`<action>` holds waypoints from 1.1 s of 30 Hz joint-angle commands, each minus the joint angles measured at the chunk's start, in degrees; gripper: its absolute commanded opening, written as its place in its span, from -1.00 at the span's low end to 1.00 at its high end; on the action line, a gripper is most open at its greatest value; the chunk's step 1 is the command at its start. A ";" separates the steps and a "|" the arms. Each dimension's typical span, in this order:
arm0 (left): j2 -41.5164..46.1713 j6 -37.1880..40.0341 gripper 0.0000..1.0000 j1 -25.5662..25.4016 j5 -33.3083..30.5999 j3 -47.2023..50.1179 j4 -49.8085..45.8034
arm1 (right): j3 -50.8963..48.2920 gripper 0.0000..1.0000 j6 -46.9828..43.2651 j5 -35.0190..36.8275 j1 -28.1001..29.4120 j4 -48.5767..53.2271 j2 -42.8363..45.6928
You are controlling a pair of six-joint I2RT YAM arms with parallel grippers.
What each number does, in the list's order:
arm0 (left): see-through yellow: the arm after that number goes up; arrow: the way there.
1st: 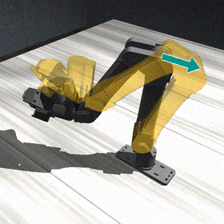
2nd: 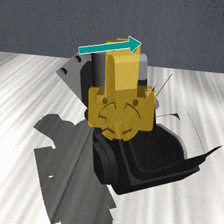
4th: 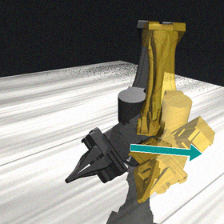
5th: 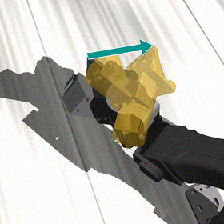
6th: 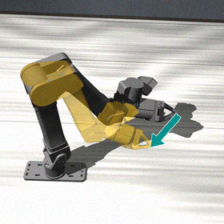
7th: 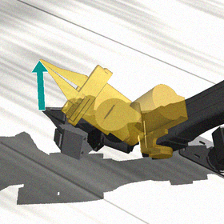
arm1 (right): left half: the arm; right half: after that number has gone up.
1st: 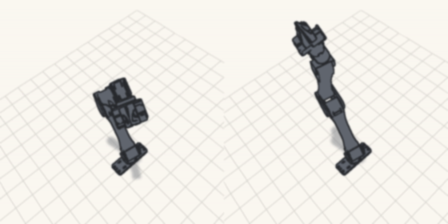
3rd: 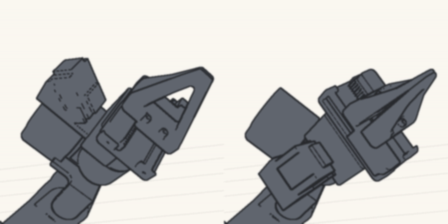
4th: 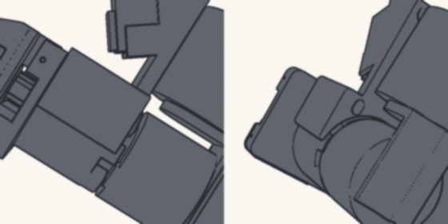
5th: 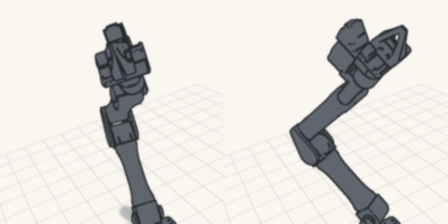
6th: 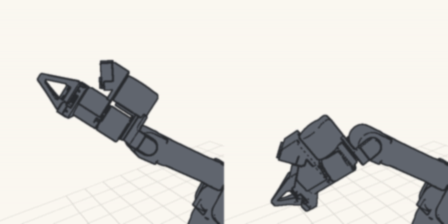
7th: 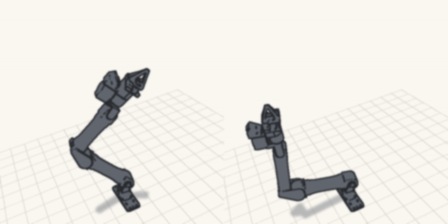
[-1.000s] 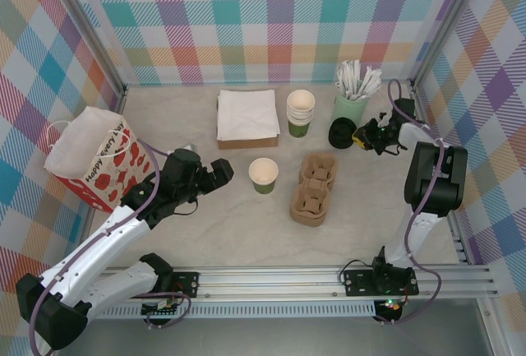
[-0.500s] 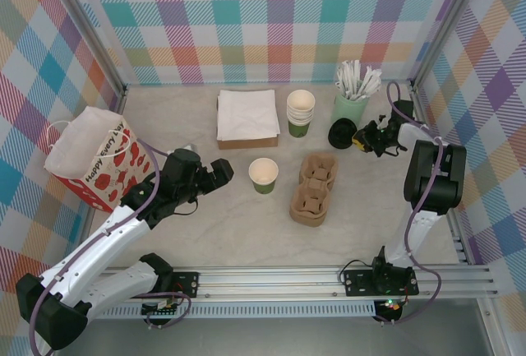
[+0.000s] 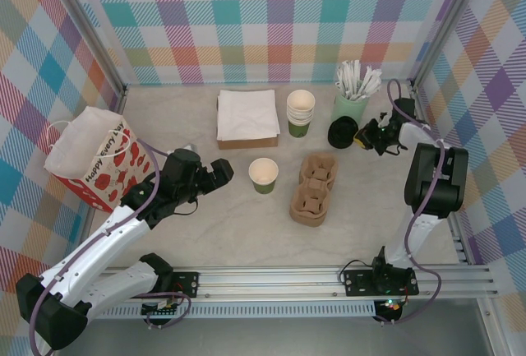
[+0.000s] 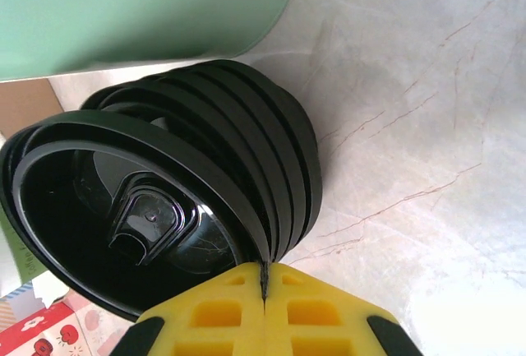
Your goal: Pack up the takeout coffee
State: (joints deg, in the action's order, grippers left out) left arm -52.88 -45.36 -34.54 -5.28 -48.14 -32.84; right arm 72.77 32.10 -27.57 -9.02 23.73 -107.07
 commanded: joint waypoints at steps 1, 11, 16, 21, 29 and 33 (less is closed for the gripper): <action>0.13 1.11 1.00 -0.76 -0.79 -0.46 0.32 | -0.05 -1.00 -1.54 0.06 0.12 1.18 3.62; -0.11 1.16 1.00 -0.73 -0.46 -0.78 0.41 | -0.49 -1.00 -2.44 -0.71 -0.08 1.59 3.23; -0.28 1.48 1.00 -0.77 0.63 -1.11 1.05 | -1.70 -1.00 -2.63 -0.44 -0.05 1.50 4.82; -0.88 2.42 1.00 -0.74 5.07 -1.44 4.88 | -4.17 -1.00 -4.45 0.26 -0.12 3.05 8.97; -7.72 2.69 0.98 -0.79 19.08 -5.96 14.86 | -10.41 -1.00 -3.76 -3.38 0.05 3.11 19.17; -12.96 1.48 0.98 -1.41 24.78 -9.37 21.27 | -13.35 -1.00 -3.72 -5.91 0.06 4.16 25.12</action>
State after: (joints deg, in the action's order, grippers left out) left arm -63.75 -43.70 -34.68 12.47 -54.26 -19.03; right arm 61.28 29.10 -29.80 -9.02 26.41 -85.52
